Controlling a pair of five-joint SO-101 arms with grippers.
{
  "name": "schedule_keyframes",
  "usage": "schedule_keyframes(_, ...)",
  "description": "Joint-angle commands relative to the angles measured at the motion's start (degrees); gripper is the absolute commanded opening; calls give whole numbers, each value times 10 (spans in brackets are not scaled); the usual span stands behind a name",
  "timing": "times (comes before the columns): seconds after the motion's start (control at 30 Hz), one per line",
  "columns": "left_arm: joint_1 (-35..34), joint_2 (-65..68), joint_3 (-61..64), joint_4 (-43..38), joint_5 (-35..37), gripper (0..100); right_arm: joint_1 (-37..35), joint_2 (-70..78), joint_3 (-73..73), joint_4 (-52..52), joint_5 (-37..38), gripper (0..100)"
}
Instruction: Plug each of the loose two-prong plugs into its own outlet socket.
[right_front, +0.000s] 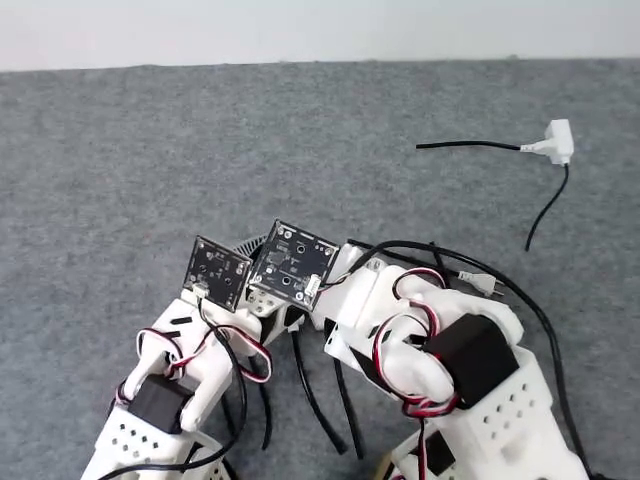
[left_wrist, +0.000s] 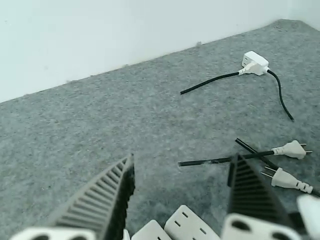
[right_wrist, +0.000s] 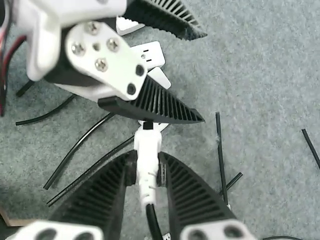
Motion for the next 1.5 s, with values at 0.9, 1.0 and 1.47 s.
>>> schedule_keyframes(0.9, 28, -3, -3, -18, 4, 305, -40, -2, -63, -25, -23, 8)
schedule_keyframes(1.0, 28, -3, -3, -18, 4, 305, -40, -2, -63, -28, -23, 8)
schedule_keyframes(1.47, -13, -3, -3, -38, -4, 305, -40, -4, -60, -21, -23, 8)
